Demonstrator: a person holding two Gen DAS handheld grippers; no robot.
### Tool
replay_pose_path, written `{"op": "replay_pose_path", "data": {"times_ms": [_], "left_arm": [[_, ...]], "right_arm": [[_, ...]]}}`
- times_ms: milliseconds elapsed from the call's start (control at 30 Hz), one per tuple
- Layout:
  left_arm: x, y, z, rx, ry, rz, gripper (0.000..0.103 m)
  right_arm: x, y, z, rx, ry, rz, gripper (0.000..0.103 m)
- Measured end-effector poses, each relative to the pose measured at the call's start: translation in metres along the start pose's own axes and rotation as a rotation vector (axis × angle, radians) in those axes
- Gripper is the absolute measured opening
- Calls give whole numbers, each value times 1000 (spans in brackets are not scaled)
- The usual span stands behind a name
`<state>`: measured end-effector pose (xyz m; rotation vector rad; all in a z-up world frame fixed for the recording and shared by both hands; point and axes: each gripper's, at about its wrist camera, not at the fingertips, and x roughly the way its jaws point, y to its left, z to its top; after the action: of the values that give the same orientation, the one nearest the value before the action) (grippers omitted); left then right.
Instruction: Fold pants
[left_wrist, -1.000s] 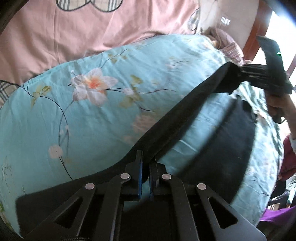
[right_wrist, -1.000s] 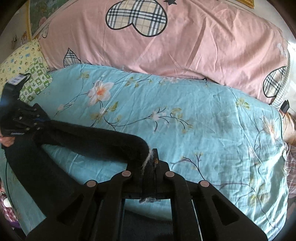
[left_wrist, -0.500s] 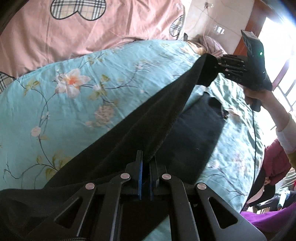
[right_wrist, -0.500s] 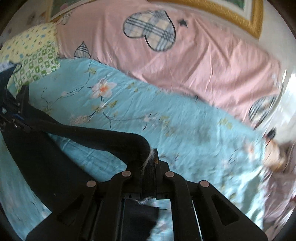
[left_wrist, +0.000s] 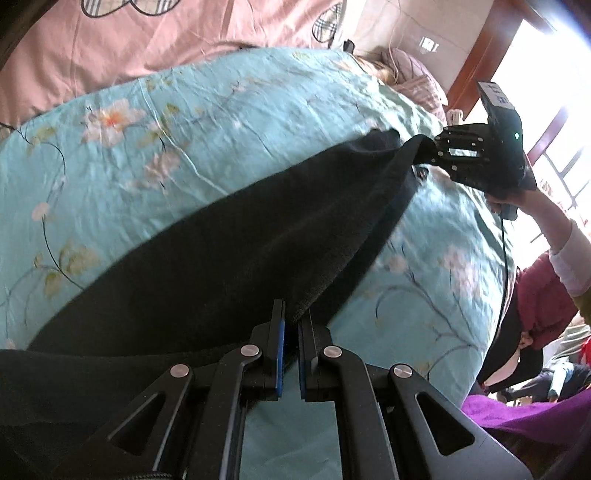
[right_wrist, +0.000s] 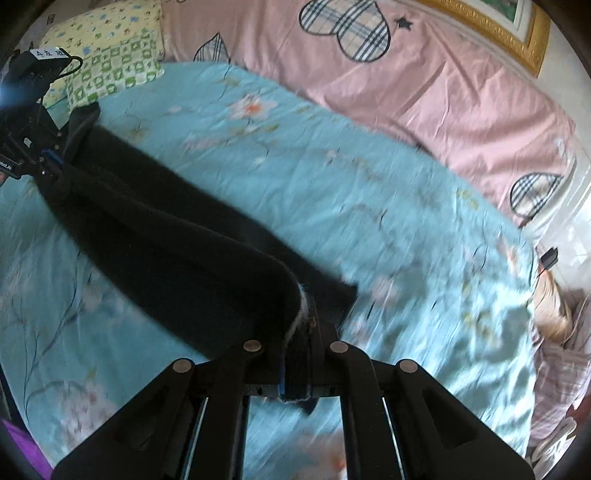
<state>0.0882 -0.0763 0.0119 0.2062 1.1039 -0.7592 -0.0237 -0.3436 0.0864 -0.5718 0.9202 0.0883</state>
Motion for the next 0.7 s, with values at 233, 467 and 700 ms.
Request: {"op": "replay_pose_path", "data": {"times_ms": [233, 467, 700], "left_arm": [[19, 4, -16, -48, 41, -14, 9], [-4, 9, -34, -140, -26, -37, 25], [-37, 31, -59, -293, -104, -5, 30]], "right_arm": [[10, -5, -18, 116, 82, 73, 11], [-14, 6, -27, 219, 41, 92, 40], [-36, 29, -22, 254, -22, 91, 43]]}}
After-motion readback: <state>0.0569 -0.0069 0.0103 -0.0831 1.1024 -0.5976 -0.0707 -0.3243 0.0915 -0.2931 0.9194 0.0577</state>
